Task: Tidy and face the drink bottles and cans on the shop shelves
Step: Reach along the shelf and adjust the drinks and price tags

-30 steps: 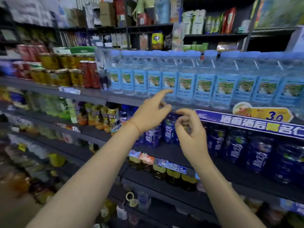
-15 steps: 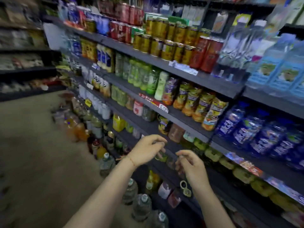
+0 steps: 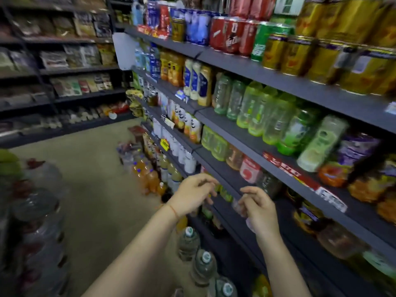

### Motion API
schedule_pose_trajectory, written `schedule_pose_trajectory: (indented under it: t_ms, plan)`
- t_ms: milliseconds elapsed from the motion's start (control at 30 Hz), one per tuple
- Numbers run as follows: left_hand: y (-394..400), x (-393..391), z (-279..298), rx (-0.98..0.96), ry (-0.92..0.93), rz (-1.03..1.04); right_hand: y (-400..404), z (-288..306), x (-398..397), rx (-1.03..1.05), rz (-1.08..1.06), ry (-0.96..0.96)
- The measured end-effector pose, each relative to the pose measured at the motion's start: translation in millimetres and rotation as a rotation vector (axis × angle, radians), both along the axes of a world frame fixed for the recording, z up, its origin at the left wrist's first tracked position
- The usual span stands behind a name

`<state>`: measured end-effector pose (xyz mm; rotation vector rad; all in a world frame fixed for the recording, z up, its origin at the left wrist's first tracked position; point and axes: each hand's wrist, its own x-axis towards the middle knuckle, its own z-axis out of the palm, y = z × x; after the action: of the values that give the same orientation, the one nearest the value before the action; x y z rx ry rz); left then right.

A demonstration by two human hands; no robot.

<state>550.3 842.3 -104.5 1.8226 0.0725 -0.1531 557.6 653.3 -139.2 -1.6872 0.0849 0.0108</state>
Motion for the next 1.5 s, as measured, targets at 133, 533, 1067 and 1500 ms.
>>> schedule_pose_trajectory:
  t_ms: [133, 533, 1067, 1500]
  plan:
    - [64.2, 103.6, 18.0, 0.052, 0.024, 0.026, 68.5, 12.1, 111.8, 0.012, 0.019, -0.014]
    - [191.0, 315.3, 9.6, -0.059, 0.011, 0.039, 202.5, 29.2, 313.1, -0.037, 0.014, 0.024]
    - [453.9, 593.7, 40.5, -0.126, -0.081, -0.19, 476.8, 73.4, 534.6, -0.123, -0.202, -0.109]
    - [540.1, 764.2, 42.8, 0.041, -0.235, 0.175, 586.6, 69.1, 702.7, -0.138, -0.056, -0.071]
